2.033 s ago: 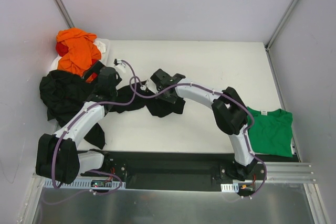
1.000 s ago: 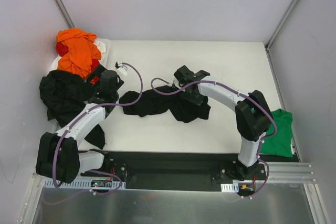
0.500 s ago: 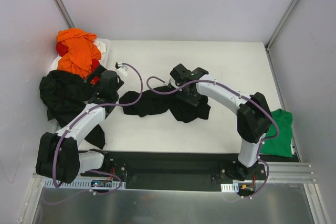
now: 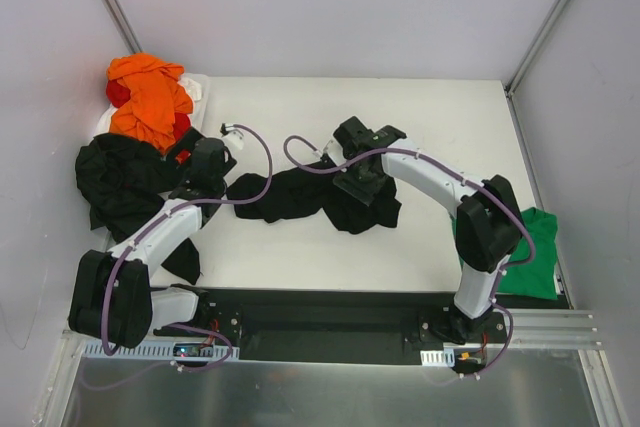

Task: Fold and stack the t-shirts
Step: Flatten out the tshirt

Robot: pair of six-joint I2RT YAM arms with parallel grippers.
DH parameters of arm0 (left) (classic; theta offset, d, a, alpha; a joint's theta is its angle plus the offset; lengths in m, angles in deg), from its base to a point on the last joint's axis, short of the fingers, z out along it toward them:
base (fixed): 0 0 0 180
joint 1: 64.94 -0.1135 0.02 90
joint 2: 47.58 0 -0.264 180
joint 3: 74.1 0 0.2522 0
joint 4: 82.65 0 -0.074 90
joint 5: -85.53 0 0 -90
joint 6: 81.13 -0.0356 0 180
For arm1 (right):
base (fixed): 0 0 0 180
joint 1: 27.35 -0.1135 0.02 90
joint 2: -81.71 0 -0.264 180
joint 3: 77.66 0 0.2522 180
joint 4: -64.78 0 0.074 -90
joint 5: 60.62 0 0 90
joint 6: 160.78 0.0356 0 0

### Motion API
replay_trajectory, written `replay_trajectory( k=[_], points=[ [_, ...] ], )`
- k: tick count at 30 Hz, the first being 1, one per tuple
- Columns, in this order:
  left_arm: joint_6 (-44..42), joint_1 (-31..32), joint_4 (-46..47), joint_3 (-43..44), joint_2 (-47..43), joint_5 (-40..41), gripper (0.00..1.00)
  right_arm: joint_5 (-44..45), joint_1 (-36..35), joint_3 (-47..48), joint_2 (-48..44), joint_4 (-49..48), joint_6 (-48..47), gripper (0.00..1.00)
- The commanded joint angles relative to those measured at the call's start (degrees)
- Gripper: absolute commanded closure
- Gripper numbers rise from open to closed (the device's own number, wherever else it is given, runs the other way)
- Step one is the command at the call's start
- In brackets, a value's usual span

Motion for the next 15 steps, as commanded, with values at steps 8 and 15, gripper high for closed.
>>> replay_trajectory(
  k=[8, 15],
  points=[
    [1.12, 0.35, 2.51, -0.16, 1.66, 0.01, 0.01, -7.89, 4.60, 3.04, -0.03, -3.52, 1.08, 0.39],
    [0.77, 0.35, 3.57, -0.60, 2.53, 0.10, 0.01, -11.94, 7.06, 3.22, 2.17, -3.79, 0.90, 0.39]
  ],
)
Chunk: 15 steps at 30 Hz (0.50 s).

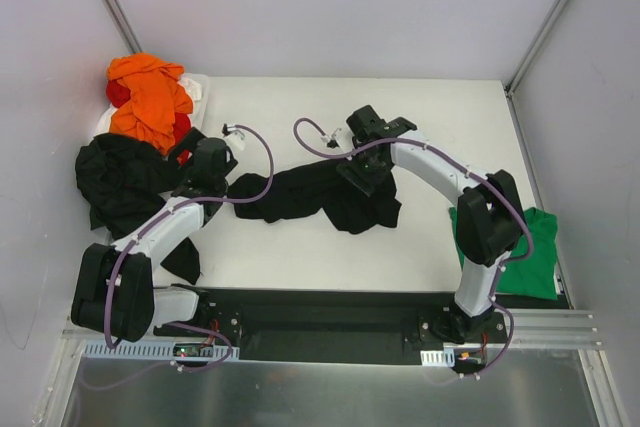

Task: Fold and stack the t-shirts
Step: Flatten out the tshirt

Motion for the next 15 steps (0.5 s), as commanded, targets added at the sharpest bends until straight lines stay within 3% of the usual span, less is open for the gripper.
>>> replay_trajectory(
  k=[1, 15],
  points=[
    [0.77, 0.35, 2.83, -0.73, 0.63, 0.06, 0.01, -3.72, 1.80, 2.01, 1.58, -0.51, 0.35, 0.39],
    [0.33, 0.35, 3.88, -1.08, 1.07, 0.58, 0.01, -4.51, 4.52, -0.62, 1.76, -1.56, -0.79, 0.40]
  ],
)
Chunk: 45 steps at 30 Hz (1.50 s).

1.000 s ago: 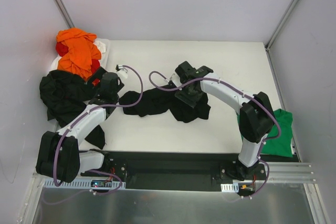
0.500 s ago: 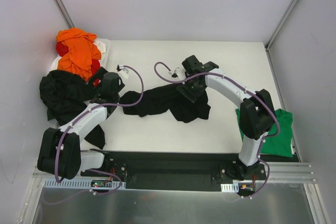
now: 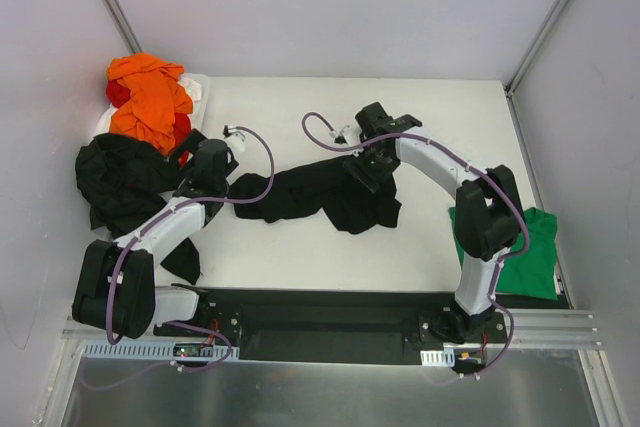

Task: Fold and stack the t-shirts
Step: Flatten out the tshirt

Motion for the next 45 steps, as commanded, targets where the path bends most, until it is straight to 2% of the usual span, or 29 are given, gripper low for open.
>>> replay_trajectory(
  k=[1, 11, 16, 21, 24, 29, 30, 32, 35, 39, 45],
  points=[
    [0.31, 0.35, 2.15, -0.30, -0.02, 0.56, 0.01, -1.67, 0.72, -0.93, -0.69, -0.99, -0.46, 0.40],
    [0.05, 0.35, 2.33, -0.47, -0.20, 0.82, 0.01, -2.55, 1.07, -3.30, -1.13, -1.97, -0.29, 0.41],
    [-0.04, 0.35, 2.59, -0.56, -0.11, 0.91, 0.01, -2.72, 1.07, -3.74, -1.13, -2.23, -0.29, 0.49],
    [0.05, 0.35, 2.68, -1.00, -0.02, 0.91, 0.01, -3.16, 1.07, -4.53, -0.52, -2.67, -0.29, 0.52],
    [-0.22, 0.35, 3.12, -1.44, -0.20, 1.09, 0.01, -3.43, 1.16, -4.89, -0.43, -2.76, -0.37, 0.58],
    [-0.13, 0.35, 3.04, -1.26, -0.37, 1.09, 0.01, -3.60, 1.16, -4.80, -0.43, -2.32, -0.55, 0.76],
    [0.22, 0.26, 2.86, -1.17, -0.46, 1.00, 0.01, -3.60, 1.16, -4.71, -0.43, -2.23, -0.55, 0.86],
    [0.83, 0.35, 2.07, -0.91, -0.63, 0.74, 0.01, -3.34, 1.16, -4.80, -0.43, -2.14, -0.55, 0.97],
    [3.73, 0.44, -1.26, 0.14, -2.12, -1.37, 0.01, -3.08, 1.16, -4.97, -0.43, -2.14, -0.55, 0.99],
    [7.77, 2.80, -7.50, 2.42, -7.30, -4.44, 0.01, -3.08, 1.07, -4.71, -0.43, -2.14, -0.38, 0.99],
    [8.13, 15.98, -17.34, 7.78, -16.53, -6.02, 0.01, -2.02, 1.25, -3.40, 0.97, -1.44, -0.46, 0.99]
  ],
)
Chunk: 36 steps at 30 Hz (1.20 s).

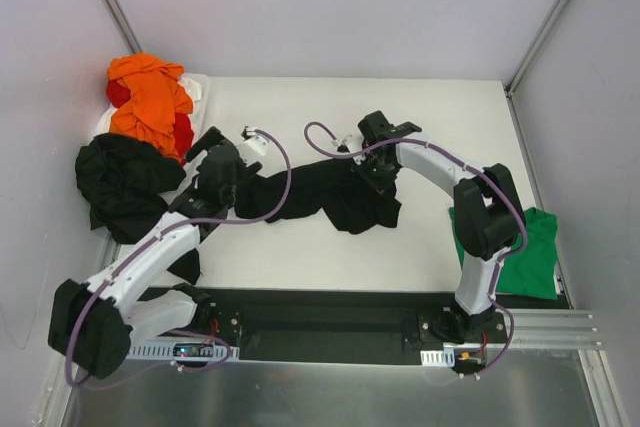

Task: Fold and stack the t-shirts
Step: Flatten out the tshirt

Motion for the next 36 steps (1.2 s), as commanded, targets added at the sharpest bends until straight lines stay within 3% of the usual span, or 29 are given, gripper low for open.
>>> replay_trajectory(
  k=[1, 5, 11, 19, 36],
  points=[
    [2.93, 8.29, -7.67, 5.86, -7.42, -3.43, 0.01, 0.38, 0.27, 1.59, 0.95, 1.18, -0.09, 0.99],
    [4.86, 14.18, -13.12, 6.49, -7.62, -6.15, 0.01, 2.05, 0.26, 2.12, 1.92, 0.92, -0.27, 0.99],
    [2.41, 17.71, -13.31, 1.31, -2.26, -8.96, 0.01, 4.33, 0.62, 2.29, 2.45, 0.31, -0.70, 0.99],
    [2.58, 23.94, -13.22, 1.21, 6.97, -7.83, 0.01, 7.41, 1.05, 2.03, 2.36, 0.39, -0.97, 0.99],
    [4.87, 30.45, -13.22, 0.95, 14.71, -8.27, 0.01, 7.50, 1.14, 2.03, 4.12, 0.04, -0.97, 0.99]
  ],
)
